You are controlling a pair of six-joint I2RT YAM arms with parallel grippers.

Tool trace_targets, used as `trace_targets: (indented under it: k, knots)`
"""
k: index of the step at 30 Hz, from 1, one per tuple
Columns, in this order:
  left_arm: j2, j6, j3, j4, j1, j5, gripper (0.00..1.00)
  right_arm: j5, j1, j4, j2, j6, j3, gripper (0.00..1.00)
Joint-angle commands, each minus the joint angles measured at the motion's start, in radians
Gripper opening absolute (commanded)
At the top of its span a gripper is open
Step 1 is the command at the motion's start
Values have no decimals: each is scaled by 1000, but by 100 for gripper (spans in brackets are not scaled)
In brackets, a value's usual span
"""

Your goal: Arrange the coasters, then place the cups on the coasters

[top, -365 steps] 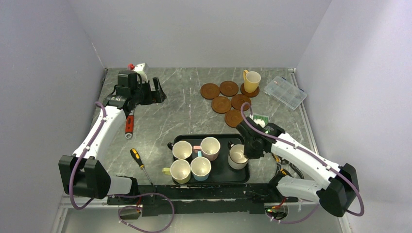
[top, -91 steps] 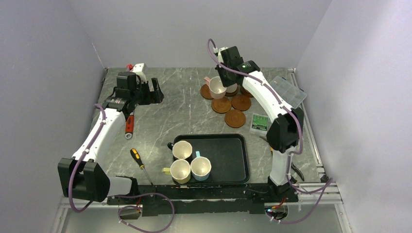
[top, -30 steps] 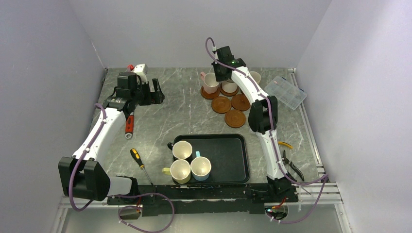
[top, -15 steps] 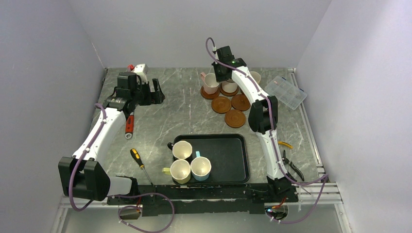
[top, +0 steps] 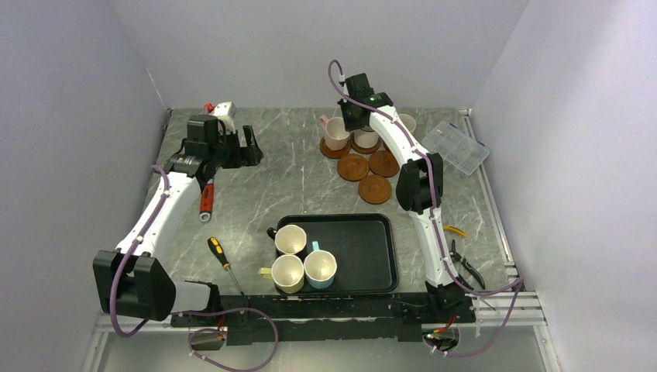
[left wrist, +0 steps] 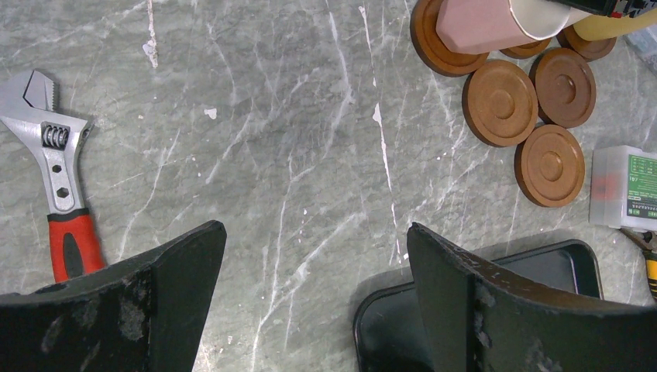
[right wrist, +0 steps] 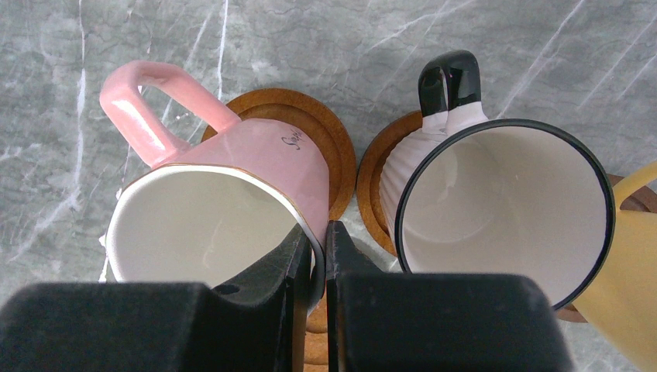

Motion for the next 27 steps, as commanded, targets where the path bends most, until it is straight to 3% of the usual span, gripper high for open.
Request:
trace_targets:
  k: [1,11,27]
  knots:
    - [6,8,26,14,1,22,93,14,-5,0,-91,-1,56,1]
    - [7,8,28,11,1,22,93,8,-5,11,-86,-6,54,18]
    - [6,9,30,10,1,22,93,-14,-5,31,-88,-10,46,32]
